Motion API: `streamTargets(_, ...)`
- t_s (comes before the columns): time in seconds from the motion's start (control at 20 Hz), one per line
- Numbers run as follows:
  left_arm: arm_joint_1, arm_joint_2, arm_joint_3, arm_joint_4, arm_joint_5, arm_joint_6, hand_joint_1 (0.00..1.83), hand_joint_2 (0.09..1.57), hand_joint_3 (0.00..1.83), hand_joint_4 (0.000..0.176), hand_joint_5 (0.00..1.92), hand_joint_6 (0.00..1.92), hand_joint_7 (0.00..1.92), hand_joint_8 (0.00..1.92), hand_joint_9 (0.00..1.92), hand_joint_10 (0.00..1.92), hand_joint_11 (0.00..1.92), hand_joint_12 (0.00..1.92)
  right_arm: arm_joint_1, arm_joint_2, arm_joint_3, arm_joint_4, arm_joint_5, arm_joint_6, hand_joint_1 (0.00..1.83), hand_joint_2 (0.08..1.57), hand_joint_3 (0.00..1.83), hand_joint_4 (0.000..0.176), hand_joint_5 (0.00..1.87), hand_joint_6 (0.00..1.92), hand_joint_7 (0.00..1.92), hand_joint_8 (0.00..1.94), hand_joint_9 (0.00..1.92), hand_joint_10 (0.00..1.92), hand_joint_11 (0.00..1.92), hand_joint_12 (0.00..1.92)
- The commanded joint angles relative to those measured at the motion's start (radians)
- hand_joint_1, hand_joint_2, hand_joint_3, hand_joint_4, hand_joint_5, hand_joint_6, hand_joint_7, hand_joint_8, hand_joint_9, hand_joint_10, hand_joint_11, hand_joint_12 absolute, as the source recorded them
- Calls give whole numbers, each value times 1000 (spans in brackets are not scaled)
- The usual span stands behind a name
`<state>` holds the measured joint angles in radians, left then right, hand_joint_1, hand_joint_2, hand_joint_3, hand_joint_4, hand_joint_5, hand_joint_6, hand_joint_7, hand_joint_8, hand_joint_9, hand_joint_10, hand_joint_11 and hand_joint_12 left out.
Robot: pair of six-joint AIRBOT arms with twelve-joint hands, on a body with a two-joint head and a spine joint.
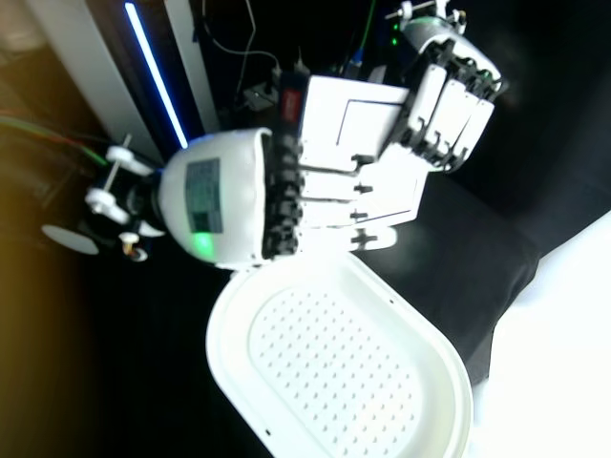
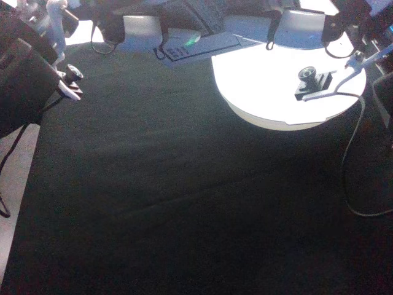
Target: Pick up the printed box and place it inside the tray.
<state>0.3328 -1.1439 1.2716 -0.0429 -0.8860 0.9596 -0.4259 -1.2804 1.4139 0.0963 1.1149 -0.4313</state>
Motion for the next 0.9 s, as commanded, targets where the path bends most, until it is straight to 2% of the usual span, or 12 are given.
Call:
streamTargets(0.0,-16,4,0,6,-108,-16,939,1159,1,0,679,185,713,643,692,934,501,1530,24,9,4,19,145,12,1271,1058,1,0,1120,556,1123,942,1090,716,750,1532)
streamTargets(0.05,-19,8,0,10,-107,-19,939,1159,1,0,679,185,713,643,692,934,501,1530,33,13,4,13,145,12,1271,1058,1,0,1120,556,1123,942,1090,716,750,1532)
streamTargets(0.1,-21,18,-2,15,-108,-30,571,1183,0,0,509,11,479,128,360,466,56,1429,46,23,4,-1,144,12,1269,1056,0,0,1130,560,1123,931,1125,749,881,1476)
streamTargets(0.15,-21,24,-2,16,-108,-45,461,1164,0,0,408,1,359,28,274,194,10,1147,51,28,4,-7,144,12,1283,1056,0,0,1127,526,1130,957,1124,877,912,1531)
streamTargets(0.2,-21,28,-1,16,-116,-62,461,1164,0,0,408,1,359,28,274,194,10,1147,58,35,3,-15,144,12,1283,1056,0,0,1127,526,1130,957,1124,877,912,1531)
streamTargets(0.35,-17,41,-4,16,-147,-74,15,1111,0,38,109,3,59,7,18,8,0,293,69,72,-7,-30,143,7,1230,1130,3,0,1009,826,890,1253,770,1226,615,1799)
streamTargets(0.4,-14,50,-7,13,-155,-75,2,1097,0,58,75,0,28,1,3,1,0,257,69,86,-10,-31,143,1,1178,1119,0,0,971,959,640,883,503,1183,337,1819)
streamTargets(0.5,14,83,-28,-17,-199,-76,0,1056,0,68,43,2,22,2,7,2,0,599,69,111,-16,-30,143,-6,1159,1125,2,0,942,1021,628,877,503,1381,346,1908)
streamTargets(0.55,40,100,-44,-39,-243,-76,0,1090,0,61,66,0,29,3,26,4,0,910,69,125,-24,-29,143,-29,1228,1145,1,0,947,873,890,1283,776,1306,655,1817)
streamTargets(0.65,78,116,-66,-66,-309,-76,0,1061,0,51,103,0,50,1,44,6,0,1001,69,165,-53,-26,143,-90,1260,1119,0,0,976,747,996,1209,978,1371,930,1820)
streamTargets(0.75,106,125,-79,-79,-357,-76,81,1024,2,65,156,0,65,0,35,0,0,801,69,203,-76,-26,143,-133,1206,1068,0,0,1079,749,1003,1404,1073,1642,1074,1910)
streamTargets(0.85,141,144,-96,-97,-409,-76,100,1004,0,67,161,1,68,0,31,1,0,461,69,216,-82,-26,141,-168,1189,1050,0,0,1114,740,795,1320,795,1553,706,1889)
